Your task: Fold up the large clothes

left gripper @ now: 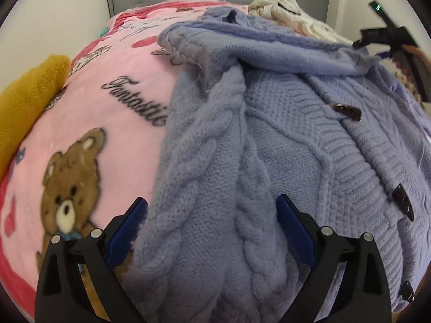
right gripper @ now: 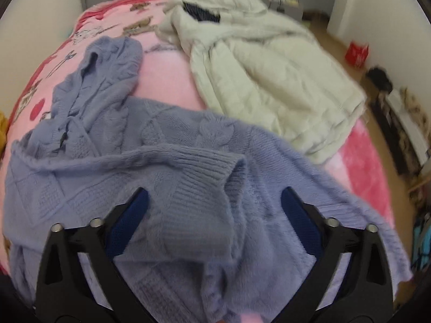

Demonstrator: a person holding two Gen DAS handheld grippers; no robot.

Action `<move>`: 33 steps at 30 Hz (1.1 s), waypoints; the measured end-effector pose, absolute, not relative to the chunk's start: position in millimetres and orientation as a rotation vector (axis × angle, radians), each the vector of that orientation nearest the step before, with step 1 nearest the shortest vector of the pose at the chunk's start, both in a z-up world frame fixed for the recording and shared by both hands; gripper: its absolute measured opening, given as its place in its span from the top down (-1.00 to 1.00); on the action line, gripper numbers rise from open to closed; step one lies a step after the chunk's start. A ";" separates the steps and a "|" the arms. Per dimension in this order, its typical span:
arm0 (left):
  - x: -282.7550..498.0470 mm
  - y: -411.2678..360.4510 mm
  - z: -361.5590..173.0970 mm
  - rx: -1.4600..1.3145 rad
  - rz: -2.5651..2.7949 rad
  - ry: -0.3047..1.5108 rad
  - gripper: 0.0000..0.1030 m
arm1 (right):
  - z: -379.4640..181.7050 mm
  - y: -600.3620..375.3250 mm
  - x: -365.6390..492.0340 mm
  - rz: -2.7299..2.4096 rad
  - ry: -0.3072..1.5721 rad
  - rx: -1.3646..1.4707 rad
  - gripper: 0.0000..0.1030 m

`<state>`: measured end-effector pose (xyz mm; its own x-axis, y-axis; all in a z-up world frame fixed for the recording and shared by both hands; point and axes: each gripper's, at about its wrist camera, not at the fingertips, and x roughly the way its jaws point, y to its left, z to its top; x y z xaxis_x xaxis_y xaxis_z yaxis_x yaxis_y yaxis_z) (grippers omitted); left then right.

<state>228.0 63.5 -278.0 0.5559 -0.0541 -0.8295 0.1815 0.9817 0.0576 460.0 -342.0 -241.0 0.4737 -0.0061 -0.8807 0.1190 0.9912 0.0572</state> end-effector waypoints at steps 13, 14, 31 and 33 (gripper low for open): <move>206.6 80.1 -265.5 -0.039 -0.146 0.834 0.24 | -217.0 -330.4 462.4 -0.022 1.019 0.080 0.78; 203.1 85.1 -263.7 -0.069 -0.141 0.821 0.24 | -209.6 -327.4 460.7 -0.023 0.998 0.063 0.78; 203.7 174.4 -292.0 -0.230 0.080 0.931 0.30 | -262.0 -341.5 460.6 -0.161 1.103 -0.037 0.87; 203.0 170.4 -292.6 -0.174 0.090 0.905 0.28 | -271.2 -334.5 454.6 -0.162 1.079 -0.091 0.84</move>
<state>203.0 170.4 -292.6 0.6152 0.0048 -0.7884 -0.1512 0.9821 -0.1121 454.6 -334.5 -271.2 0.4622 -0.1759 -0.8691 0.0868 0.9844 -0.1531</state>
